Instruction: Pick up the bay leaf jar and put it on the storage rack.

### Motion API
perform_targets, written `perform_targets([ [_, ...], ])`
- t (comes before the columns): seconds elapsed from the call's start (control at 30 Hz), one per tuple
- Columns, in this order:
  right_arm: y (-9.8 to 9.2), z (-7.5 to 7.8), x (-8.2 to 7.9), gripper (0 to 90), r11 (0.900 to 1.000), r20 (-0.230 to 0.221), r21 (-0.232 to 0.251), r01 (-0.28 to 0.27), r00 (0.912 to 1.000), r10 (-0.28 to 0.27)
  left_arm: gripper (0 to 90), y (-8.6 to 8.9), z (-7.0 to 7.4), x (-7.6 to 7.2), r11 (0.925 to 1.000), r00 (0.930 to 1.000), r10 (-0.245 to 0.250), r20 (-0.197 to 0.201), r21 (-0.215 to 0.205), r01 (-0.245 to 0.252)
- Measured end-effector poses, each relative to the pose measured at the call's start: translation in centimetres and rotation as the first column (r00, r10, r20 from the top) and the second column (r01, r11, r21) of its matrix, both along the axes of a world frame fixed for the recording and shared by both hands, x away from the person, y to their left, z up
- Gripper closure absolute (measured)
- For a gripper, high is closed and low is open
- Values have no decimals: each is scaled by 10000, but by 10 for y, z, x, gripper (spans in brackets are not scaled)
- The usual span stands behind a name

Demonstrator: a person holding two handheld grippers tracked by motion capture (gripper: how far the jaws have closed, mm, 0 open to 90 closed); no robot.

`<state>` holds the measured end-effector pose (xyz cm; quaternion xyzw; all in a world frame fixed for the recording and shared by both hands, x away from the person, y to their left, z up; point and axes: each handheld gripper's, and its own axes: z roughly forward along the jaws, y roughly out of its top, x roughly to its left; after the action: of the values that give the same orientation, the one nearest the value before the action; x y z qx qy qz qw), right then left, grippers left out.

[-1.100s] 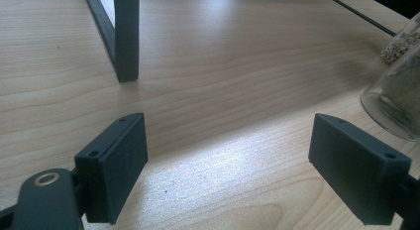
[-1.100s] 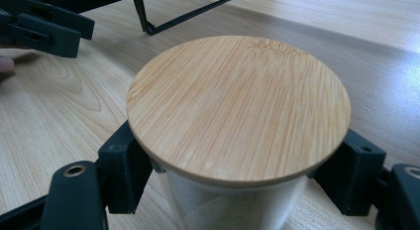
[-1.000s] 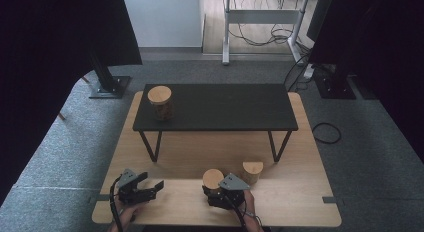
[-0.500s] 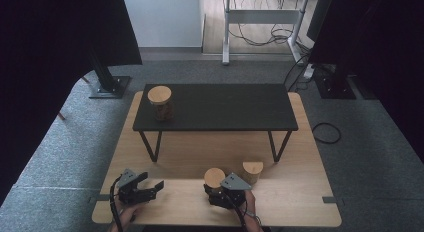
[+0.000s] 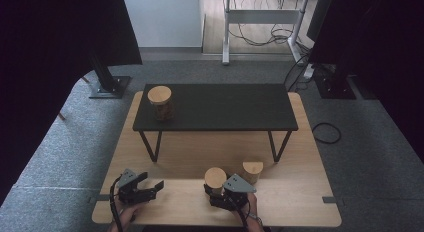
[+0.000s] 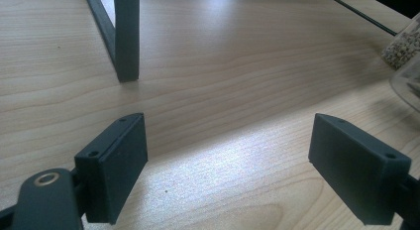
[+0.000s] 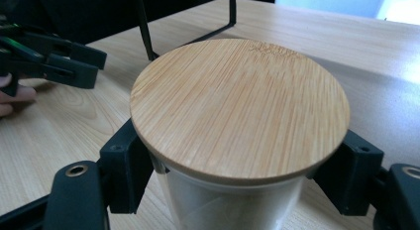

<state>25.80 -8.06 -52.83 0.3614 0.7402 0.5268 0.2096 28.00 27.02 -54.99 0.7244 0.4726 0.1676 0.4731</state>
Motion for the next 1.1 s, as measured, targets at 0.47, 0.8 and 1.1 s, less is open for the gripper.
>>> perform_targets([
  [0.47,-5,17,-8,250,9987,244,347,-372,9990,364,146,0,0,0,10000,10000,17,-19,30,-17],
  [0.8,-13,29,-11,250,9976,618,534,-440,9973,407,146,-1,0,0,10000,10000,11,-16,67,-11],
  [1.1,-20,45,-18,250,9925,1165,797,-929,9897,833,146,-1,0,0,10000,10000,-1,-28,53,1],
])
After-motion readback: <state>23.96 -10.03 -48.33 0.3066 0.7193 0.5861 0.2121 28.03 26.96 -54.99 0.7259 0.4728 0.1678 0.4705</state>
